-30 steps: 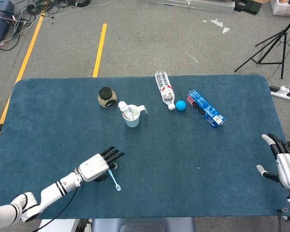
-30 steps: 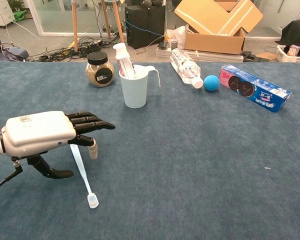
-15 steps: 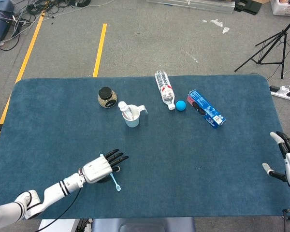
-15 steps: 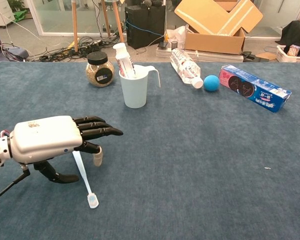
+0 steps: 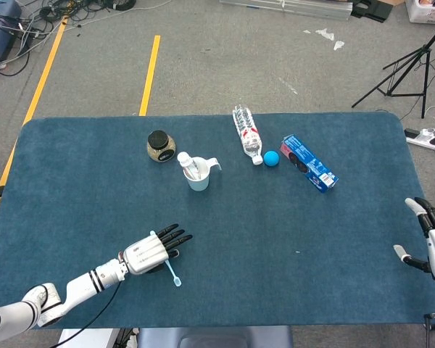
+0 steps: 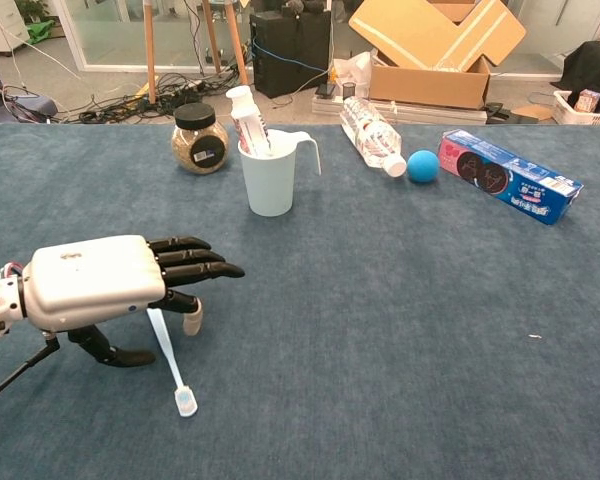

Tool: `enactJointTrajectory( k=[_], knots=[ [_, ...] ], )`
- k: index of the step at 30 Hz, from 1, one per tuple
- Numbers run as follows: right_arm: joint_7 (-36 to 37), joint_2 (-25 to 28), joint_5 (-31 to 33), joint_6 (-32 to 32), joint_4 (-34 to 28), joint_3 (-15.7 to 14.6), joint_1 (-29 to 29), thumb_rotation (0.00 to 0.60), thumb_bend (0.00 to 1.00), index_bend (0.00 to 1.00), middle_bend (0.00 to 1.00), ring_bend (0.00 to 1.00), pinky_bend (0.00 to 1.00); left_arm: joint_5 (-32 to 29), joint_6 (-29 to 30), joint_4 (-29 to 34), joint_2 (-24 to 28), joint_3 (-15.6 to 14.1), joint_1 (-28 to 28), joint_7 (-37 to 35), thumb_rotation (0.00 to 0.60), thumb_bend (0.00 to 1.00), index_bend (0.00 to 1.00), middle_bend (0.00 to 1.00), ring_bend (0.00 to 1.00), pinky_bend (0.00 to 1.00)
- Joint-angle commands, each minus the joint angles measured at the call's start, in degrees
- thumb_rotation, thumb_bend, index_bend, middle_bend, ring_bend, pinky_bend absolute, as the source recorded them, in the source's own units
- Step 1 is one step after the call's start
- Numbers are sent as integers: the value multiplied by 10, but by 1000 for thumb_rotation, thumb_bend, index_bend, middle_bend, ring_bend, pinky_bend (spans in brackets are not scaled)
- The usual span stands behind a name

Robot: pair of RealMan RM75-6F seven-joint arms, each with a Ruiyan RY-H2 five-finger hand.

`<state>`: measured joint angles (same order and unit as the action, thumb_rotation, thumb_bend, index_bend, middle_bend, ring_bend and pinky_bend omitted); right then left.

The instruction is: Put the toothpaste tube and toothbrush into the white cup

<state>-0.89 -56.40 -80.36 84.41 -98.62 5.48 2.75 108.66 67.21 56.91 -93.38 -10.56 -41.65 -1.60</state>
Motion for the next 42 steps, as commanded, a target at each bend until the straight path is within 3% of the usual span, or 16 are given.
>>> enactJointTrajectory(
  k=[1, 29, 38, 42],
  knots=[
    [0, 0, 0, -1, 0, 0, 0, 600, 139, 166, 132, 178, 540, 0, 0, 0, 0, -1, -1, 1, 600, 280, 395, 0, 0, 1],
    [0, 0, 0, -1, 0, 1, 0, 600, 140, 166, 133, 178, 540, -7, -3, -8, -7, -10, -2, 9, 600, 280, 445, 0, 0, 1],
    [-1, 0, 1, -2, -1, 1, 0, 600, 139, 166, 133, 178, 540, -9, -1, -7, -7, -11, 0, 11, 600, 404, 471, 0, 0, 1],
    [-1, 0, 1, -2, -1, 1, -1, 600, 139, 166, 133, 178, 540, -11, -1, -8, -9, -12, 2, 9, 600, 415, 486, 0, 0, 1]
  ],
)
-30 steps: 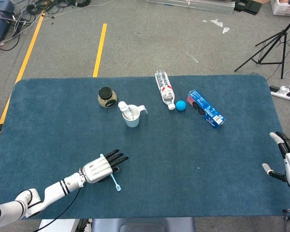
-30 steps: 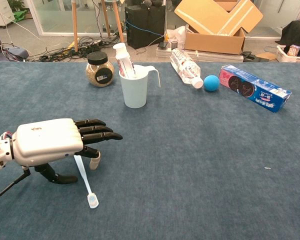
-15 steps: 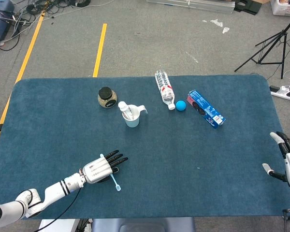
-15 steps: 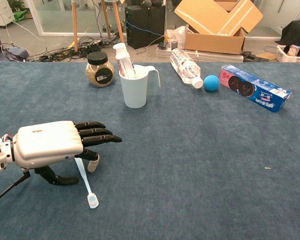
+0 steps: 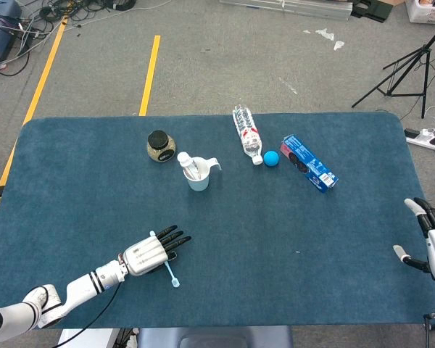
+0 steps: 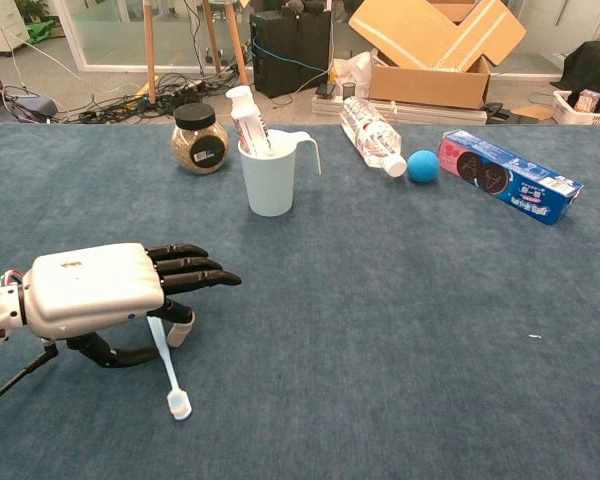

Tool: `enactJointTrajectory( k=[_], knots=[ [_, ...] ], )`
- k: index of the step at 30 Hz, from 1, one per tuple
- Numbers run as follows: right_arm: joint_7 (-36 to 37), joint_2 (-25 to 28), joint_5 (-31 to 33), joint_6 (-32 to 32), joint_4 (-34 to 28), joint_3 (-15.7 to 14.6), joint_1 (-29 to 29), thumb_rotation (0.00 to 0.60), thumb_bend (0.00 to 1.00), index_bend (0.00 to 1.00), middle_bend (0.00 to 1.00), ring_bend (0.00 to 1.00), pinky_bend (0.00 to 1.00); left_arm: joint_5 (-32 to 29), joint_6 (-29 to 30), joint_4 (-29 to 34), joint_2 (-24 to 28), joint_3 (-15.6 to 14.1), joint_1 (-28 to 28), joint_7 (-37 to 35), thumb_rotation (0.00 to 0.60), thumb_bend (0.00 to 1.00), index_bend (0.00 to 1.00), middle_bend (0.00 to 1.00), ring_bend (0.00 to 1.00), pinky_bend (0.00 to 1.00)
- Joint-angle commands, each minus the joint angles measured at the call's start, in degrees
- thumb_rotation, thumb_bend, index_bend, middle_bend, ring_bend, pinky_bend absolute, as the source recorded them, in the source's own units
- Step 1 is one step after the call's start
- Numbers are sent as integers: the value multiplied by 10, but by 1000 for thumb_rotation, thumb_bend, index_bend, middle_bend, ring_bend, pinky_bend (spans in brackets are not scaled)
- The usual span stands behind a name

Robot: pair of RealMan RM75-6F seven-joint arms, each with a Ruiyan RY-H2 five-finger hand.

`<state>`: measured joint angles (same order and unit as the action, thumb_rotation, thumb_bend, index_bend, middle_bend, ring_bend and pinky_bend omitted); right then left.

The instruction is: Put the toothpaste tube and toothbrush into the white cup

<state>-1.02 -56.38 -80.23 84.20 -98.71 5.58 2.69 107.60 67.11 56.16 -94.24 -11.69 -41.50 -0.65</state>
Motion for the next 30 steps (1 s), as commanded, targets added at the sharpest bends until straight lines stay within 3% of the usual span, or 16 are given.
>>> enactJointTrajectory(
  k=[1, 21, 30],
  knots=[
    [0, 0, 0, 0, 0, 0, 0, 600, 139, 166, 133, 178, 540, 0, 0, -1, -1, -1, 1, 0, 600, 417, 489, 0, 0, 1],
    [1, 1, 0, -1, -2, 0, 0, 600, 139, 166, 133, 178, 540, -5, 15, -7, -8, 0, 11, -7, 600, 420, 566, 0, 0, 1],
    [1, 1, 1, -1, -2, 0, 0, 600, 139, 166, 133, 178, 540, -46, 15, 45, 12, 17, 27, -43, 600, 421, 582, 0, 0, 1]
  ],
)
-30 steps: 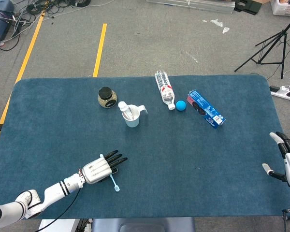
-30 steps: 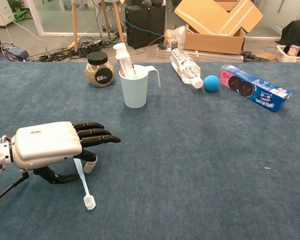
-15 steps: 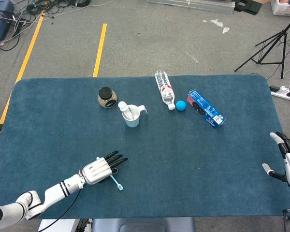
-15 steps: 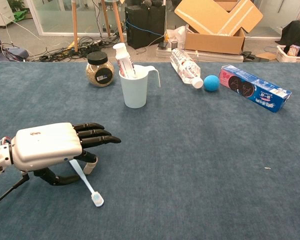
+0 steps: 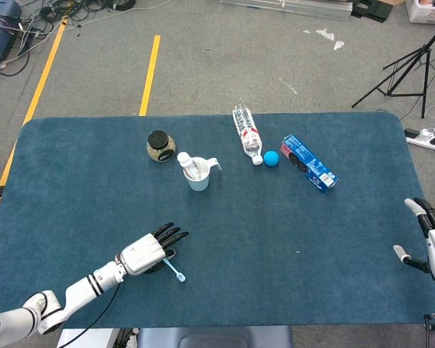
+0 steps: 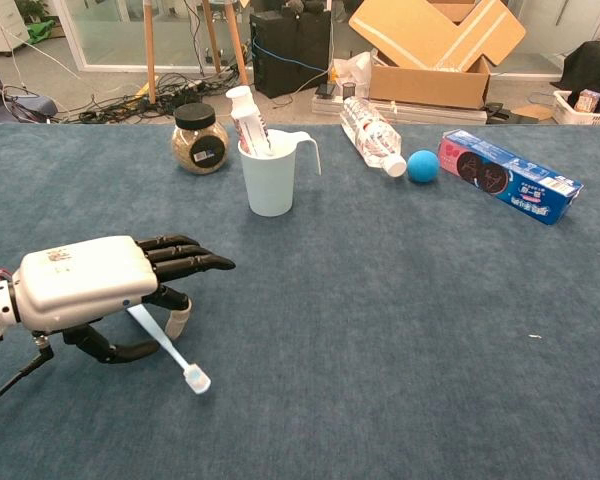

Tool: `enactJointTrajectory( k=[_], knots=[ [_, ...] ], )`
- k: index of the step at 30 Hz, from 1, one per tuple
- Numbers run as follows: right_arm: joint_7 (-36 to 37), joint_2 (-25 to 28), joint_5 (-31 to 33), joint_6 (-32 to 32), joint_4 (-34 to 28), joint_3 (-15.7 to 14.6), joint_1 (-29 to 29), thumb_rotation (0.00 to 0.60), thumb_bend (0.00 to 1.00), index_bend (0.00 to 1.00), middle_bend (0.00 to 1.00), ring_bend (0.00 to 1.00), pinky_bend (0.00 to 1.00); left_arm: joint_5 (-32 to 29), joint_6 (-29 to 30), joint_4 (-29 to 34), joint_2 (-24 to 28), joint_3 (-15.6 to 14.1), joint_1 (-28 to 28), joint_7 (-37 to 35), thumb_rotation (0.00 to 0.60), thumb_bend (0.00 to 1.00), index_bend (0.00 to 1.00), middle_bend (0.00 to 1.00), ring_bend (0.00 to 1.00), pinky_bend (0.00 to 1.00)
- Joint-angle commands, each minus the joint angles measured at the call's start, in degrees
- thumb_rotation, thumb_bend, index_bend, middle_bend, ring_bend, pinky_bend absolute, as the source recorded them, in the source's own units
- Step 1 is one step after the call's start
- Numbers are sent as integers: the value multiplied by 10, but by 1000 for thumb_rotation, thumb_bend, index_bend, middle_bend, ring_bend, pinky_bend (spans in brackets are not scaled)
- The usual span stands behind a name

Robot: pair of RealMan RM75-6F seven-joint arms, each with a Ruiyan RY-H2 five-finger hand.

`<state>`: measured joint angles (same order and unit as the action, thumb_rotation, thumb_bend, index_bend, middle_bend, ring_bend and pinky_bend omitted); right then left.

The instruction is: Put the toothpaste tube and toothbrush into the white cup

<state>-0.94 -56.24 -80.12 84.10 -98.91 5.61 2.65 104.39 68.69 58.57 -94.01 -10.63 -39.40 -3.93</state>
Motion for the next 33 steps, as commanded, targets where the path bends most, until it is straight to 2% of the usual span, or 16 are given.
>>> enactJointTrajectory(
  k=[1, 7, 17, 27, 33],
  knots=[
    [0, 0, 0, 0, 0, 0, 0, 600, 139, 166, 133, 178, 540, -18, -1, 29, 14, 9, 8, -11, 600, 420, 584, 0, 0, 1],
    [-4, -1, -1, -2, 0, -1, 1, 600, 139, 166, 133, 178, 540, -55, 3, 96, 46, 32, 21, -13, 600, 420, 587, 0, 0, 1],
    [-12, -3, 4, -7, -1, -2, 2, 600, 139, 166, 133, 178, 540, -145, -13, 233, 113, 95, 29, -29, 600, 420, 597, 0, 0, 1],
    [-11, -1, 4, -8, -3, -2, 3, 600, 139, 166, 133, 178, 540, -275, -90, 349, 174, 185, 3, -74, 600, 420, 615, 0, 0, 1],
    [-8, 0, 4, -8, -3, -2, 2, 600, 139, 166, 133, 178, 540, -337, -134, 370, 186, 238, -22, -121, 600, 420, 631, 0, 0, 1]
  ],
)
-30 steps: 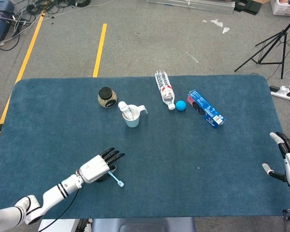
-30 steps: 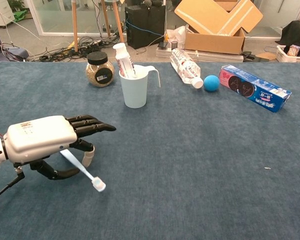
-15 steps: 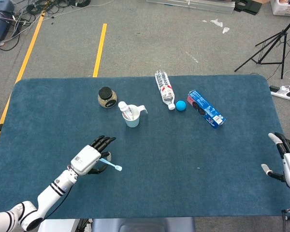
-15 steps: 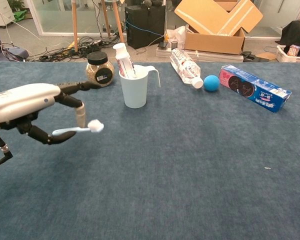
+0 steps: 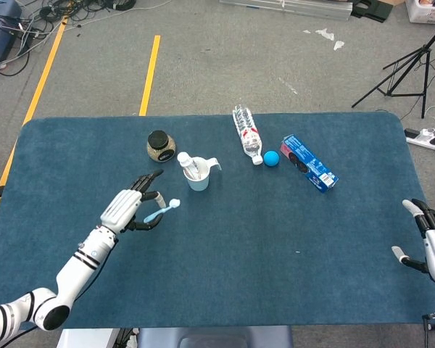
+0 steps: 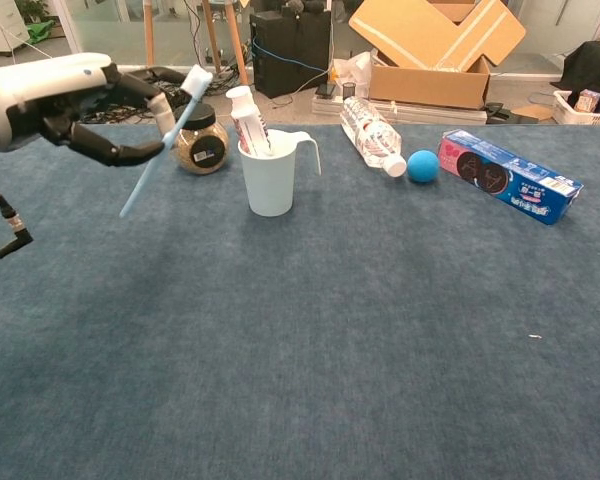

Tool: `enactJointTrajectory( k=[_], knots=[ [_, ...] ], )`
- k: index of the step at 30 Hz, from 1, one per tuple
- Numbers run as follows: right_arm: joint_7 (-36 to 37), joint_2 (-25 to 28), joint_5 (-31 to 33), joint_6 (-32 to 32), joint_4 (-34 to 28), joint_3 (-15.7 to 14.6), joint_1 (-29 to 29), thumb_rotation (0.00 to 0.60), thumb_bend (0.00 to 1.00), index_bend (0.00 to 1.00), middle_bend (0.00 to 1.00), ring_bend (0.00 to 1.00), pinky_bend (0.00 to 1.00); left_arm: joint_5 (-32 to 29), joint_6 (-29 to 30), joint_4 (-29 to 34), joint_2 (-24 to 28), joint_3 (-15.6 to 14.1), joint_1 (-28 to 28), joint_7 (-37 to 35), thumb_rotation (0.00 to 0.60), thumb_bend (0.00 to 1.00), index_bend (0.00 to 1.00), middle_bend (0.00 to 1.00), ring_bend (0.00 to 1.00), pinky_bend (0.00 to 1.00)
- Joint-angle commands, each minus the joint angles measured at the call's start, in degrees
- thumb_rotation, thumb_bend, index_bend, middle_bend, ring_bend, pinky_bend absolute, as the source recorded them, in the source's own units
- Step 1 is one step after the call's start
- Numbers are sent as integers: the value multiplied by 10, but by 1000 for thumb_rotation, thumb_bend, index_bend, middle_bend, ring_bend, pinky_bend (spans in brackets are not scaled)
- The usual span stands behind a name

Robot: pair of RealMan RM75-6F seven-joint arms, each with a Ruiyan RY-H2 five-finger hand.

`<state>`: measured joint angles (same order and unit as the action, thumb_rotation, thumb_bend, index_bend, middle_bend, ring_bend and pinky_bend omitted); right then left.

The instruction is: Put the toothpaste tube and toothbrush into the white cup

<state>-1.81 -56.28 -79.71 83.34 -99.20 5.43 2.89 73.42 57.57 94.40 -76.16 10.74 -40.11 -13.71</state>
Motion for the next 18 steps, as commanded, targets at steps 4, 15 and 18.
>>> enactJointTrajectory(
  k=[4, 15, 18],
  knots=[
    [3, 2, 0, 1, 0, 0, 0, 600, 139, 166, 133, 178, 540, -57, -44, 9, 6, 48, -28, -42, 600, 420, 631, 0, 0, 1],
    [9, 4, -1, 1, -1, 0, -1, 600, 139, 166, 133, 178, 540, -117, -79, -41, -33, 107, -65, -93, 600, 421, 631, 0, 0, 1],
    [10, 4, -2, 1, -1, 0, -1, 600, 139, 166, 133, 178, 540, -125, -77, -62, -52, 119, -71, -107, 600, 421, 631, 0, 0, 1]
  ],
)
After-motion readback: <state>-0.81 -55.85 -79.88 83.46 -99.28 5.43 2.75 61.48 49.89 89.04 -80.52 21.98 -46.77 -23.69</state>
